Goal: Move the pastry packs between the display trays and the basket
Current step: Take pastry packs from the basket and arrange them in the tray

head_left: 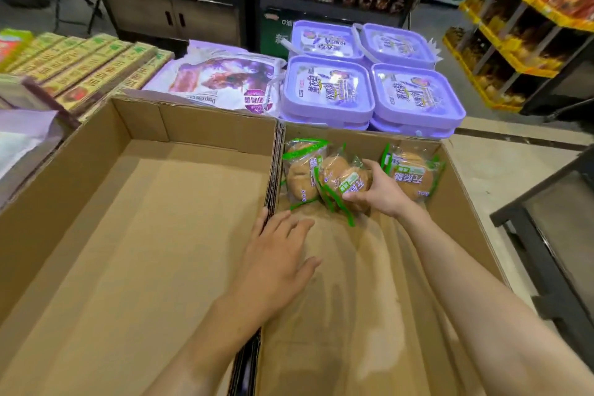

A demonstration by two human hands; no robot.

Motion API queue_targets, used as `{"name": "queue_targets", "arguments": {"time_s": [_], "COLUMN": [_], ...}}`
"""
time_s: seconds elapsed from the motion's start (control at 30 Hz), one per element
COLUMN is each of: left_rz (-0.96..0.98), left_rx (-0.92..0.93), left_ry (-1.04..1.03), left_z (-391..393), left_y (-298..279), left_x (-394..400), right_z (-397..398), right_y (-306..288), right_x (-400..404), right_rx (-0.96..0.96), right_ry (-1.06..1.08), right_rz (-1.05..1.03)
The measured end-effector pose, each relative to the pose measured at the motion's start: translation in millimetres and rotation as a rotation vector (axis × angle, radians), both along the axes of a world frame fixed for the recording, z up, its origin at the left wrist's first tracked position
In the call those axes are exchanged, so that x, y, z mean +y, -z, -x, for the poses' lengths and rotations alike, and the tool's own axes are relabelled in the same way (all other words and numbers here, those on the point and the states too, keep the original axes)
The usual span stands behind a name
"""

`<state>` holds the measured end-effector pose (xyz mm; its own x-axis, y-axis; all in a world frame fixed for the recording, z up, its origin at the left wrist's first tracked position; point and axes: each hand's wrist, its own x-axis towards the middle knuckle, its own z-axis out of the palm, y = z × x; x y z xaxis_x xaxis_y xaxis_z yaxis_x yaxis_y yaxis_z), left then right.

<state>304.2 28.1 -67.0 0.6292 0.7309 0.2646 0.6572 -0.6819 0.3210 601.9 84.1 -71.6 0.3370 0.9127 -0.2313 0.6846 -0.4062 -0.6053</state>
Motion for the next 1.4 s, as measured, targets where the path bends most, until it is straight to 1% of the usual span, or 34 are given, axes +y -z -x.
{"name": "queue_targets", "arguments": {"time_s": [0.13, 0.23, 0.3, 0.4, 0.43, 0.5, 0.7, 0.77, 0.8, 0.87, 0.93, 1.0, 1.07, 1.1, 1.17, 1.23, 1.33, 1.4], "left_rz": [0.025, 0.086, 0.158, 0.262, 0.282, 0.291, 0.117, 0.094, 0.088, 0.1, 0.156, 0.223, 0.29, 0.329, 0.441, 0.552, 0.718, 0.775], "left_rx": [-0.094, -0.174, -0.176, -0.14, -0.103, 0.018, 0.407, 0.426, 0.386, 0.249, 0.13, 0.063, -0.072, -0.166, -0.359, -0.483, -0.627, -0.721], "left_ry": [0.007, 0.045, 0.058, 0.025, 0.0, -0.067, -0.218, -0.23, -0.215, -0.148, -0.101, -0.082, -0.033, -0.023, -0.1, -0.178, -0.086, -0.025], "left_z": [-2.3, -17.4, -40.6, -85.9, -101.0, -126.9, -171.1, -173.5, -173.6, -171.1, -163.8, -152.1, -137.0, -129.1, -113.6, -96.3, -63.0, -38.6], "left_y": [-6.2, -19.8, -29.6, -33.0, -32.4, -29.5, -17.9, -12.2, -9.8, -7.3, -6.6, -8.0, -12.2, -16.0, -28.6, -37.6, -48.8, -62.7], "left_x": [6.0, 29.9, 54.0, 93.1, 104.4, 119.1, 123.1, 120.4, 118.5, 112.1, 106.1, 102.0, 94.7, 87.7, 66.1, 43.3, 10.2, -20.7], "right_z": [8.6, 16.2, 19.5, 21.1, 19.8, 15.1, -9.0, -13.8, -15.7, -16.0, -14.1, -13.2, -11.0, -9.2, -2.9, 8.1, 30.6, 50.3], "right_y": [-0.7, -4.1, -8.6, -16.9, -19.6, -21.7, -20.0, -18.2, -16.8, -17.1, -19.2, -19.9, -21.6, -22.5, -25.7, -32.6, -51.7, -67.8], "right_x": [-6.5, -21.8, -37.9, -63.9, -71.2, -86.0, -126.9, -135.1, -138.0, -142.4, -144.6, -145.7, -146.8, -147.7, -150.9, -156.9, -173.7, -192.3], "right_rx": [-0.073, -0.024, 0.075, 0.318, 0.357, 0.37, 0.353, 0.381, 0.397, 0.415, 0.426, 0.456, 0.497, 0.513, 0.551, 0.632, 0.738, 0.781], "right_ry": [0.048, 0.097, 0.138, 0.252, 0.274, 0.297, 0.456, 0.482, 0.494, 0.509, 0.513, 0.532, 0.548, 0.559, 0.564, 0.57, 0.563, 0.54], "right_rz": [-0.052, -0.173, -0.265, -0.368, -0.385, -0.386, -0.372, -0.366, -0.366, -0.366, -0.374, -0.381, -0.394, -0.406, -0.442, -0.498, -0.591, -0.632]}}
